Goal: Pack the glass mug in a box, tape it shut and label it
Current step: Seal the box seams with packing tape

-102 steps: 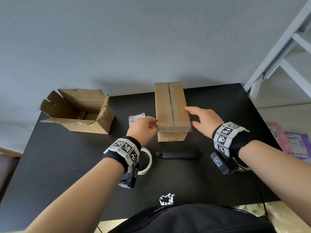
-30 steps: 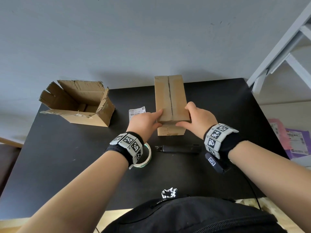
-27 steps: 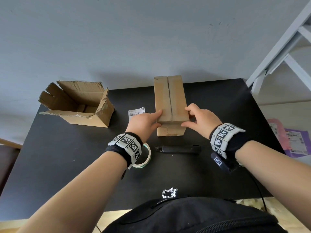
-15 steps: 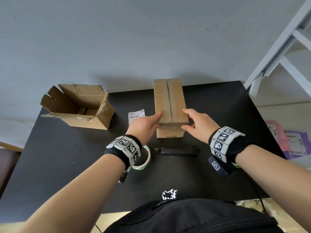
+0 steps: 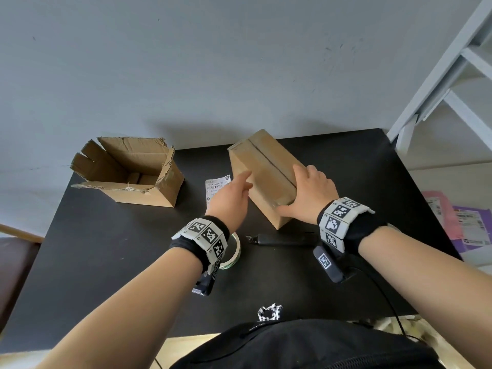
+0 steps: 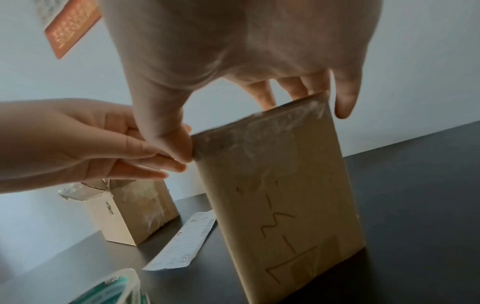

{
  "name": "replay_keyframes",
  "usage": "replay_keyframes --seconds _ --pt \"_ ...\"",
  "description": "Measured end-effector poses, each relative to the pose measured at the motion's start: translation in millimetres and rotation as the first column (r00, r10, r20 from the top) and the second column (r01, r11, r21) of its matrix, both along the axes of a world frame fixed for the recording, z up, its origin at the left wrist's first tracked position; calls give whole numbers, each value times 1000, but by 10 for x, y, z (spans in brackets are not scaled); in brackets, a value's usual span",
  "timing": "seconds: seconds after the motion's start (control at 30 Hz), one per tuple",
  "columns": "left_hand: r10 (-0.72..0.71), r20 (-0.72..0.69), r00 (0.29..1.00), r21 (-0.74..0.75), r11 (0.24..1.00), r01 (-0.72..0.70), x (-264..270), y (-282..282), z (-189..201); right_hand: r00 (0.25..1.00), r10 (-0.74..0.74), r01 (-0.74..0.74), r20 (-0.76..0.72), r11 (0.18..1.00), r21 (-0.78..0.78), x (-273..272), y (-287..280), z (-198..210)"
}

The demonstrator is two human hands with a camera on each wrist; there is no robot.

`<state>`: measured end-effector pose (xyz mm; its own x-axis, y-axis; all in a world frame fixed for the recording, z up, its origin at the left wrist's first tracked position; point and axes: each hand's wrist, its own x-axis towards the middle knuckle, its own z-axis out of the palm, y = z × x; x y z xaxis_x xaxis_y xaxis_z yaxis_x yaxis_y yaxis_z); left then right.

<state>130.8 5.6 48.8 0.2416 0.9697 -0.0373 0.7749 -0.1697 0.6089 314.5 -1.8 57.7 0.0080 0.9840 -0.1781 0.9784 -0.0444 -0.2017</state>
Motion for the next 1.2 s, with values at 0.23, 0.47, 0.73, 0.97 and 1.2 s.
replay_keyframes --seconds 0.23,0.47,0.73,0.97,1.2 --pt "106 -191 976 115 990 -85 -44 89 -19 985 146 -143 91 989 -44 151 53 149" --pt "95 -23 995 25 995 -94 -29 143 28 984 134 -143 118 987 69 190 34 250" --pt "136 -7 991 -100 986 -136 -80 451 57 993 96 -98 -62 995 -25 143 -76 119" --pt "120 -14 993 -63 991 -121 -73 380 -1 994 69 -64 -90 996 61 215 13 72" --pt "73 45 996 -67 995 -69 -22 186 -10 999 30 -36 33 977 211 371 174 -12"
